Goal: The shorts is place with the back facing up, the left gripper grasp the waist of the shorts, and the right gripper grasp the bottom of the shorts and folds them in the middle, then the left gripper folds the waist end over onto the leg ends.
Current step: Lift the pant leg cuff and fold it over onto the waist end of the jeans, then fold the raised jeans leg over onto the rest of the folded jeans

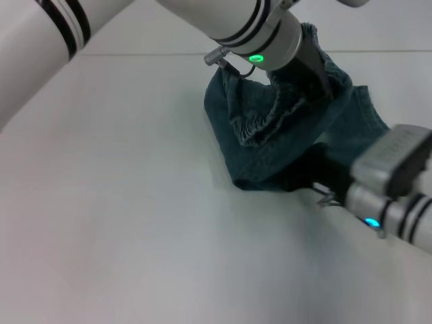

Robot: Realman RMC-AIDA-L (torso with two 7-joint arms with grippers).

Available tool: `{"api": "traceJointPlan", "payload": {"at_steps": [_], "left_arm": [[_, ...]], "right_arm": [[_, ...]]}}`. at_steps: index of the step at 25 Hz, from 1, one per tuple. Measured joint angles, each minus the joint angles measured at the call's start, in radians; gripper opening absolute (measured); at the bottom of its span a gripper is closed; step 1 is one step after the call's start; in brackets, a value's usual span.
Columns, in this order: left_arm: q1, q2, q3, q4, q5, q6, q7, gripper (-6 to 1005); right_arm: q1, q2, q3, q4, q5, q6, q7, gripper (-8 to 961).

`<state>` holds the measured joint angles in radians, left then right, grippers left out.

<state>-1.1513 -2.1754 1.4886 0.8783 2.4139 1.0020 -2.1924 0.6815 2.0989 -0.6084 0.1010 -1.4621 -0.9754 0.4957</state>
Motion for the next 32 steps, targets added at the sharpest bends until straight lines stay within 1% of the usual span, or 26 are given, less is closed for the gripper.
{"api": "traceJointPlan", "payload": {"at_steps": [1, 2, 3, 6, 7, 8, 10, 11, 13, 17, 20, 22, 27, 30, 32], "left_arm": [[-0.003, 0.000, 0.007, -0.005, 0.000, -0.008, -0.006, 149], [-0.006, 0.000, 0.011, -0.010, 0.000, -0.016, -0.013, 151], [-0.010, 0.000, 0.012, -0.012, 0.000, -0.020, -0.018, 153], [-0.016, 0.000, 0.021, -0.013, -0.006, -0.045, -0.026, 159], [-0.016, 0.000, 0.041, -0.013, -0.020, -0.067, -0.027, 161], [-0.016, 0.000, 0.041, -0.013, -0.020, -0.067, -0.027, 163], [-0.016, 0.000, 0.076, -0.014, -0.051, -0.096, -0.028, 167], [-0.016, 0.000, 0.116, -0.015, -0.083, -0.128, -0.028, 169], [-0.016, 0.000, 0.145, -0.017, -0.108, -0.155, -0.029, 173], [-0.012, 0.000, 0.268, -0.024, -0.189, -0.264, -0.028, 182], [-0.002, 0.000, 0.352, -0.026, -0.224, -0.333, -0.024, 188], [0.002, 0.000, 0.390, -0.026, -0.236, -0.353, -0.022, 192], [0.006, 0.000, 0.411, -0.039, -0.231, -0.341, -0.020, 202], [0.019, 0.002, 0.396, -0.046, -0.227, -0.340, -0.018, 321], [0.049, 0.004, 0.370, -0.025, -0.225, -0.340, 0.002, 401]], "right_arm": [[-0.030, -0.003, -0.008, -0.026, -0.002, -0.038, 0.017, 10], [-0.104, -0.008, -0.036, -0.097, -0.015, -0.111, 0.075, 11], [-0.104, -0.008, -0.036, -0.097, -0.015, -0.111, 0.075, 12], [-0.228, -0.009, -0.083, -0.224, -0.050, -0.219, 0.167, 15], [-0.270, -0.010, -0.092, -0.257, -0.060, -0.261, 0.181, 16], [-0.311, -0.010, -0.099, -0.284, -0.072, -0.303, 0.190, 17], [-0.374, -0.011, -0.103, -0.318, -0.082, -0.367, 0.193, 19], [-0.405, -0.011, -0.103, -0.331, -0.084, -0.395, 0.193, 20], [-0.437, -0.011, -0.104, -0.340, -0.085, -0.420, 0.196, 22], [-0.457, -0.011, -0.105, -0.335, -0.091, -0.437, 0.201, 26], [-0.452, -0.009, -0.106, -0.328, -0.108, -0.438, 0.202, 28], [-0.443, -0.007, -0.107, -0.322, -0.117, -0.439, 0.202, 30], [-0.424, -0.007, -0.114, -0.319, -0.119, -0.442, 0.216, 35], [-0.415, -0.007, -0.115, -0.319, -0.119, -0.442, 0.216, 38], [-0.410, -0.007, -0.117, -0.319, -0.120, -0.446, 0.216, 40]]}}
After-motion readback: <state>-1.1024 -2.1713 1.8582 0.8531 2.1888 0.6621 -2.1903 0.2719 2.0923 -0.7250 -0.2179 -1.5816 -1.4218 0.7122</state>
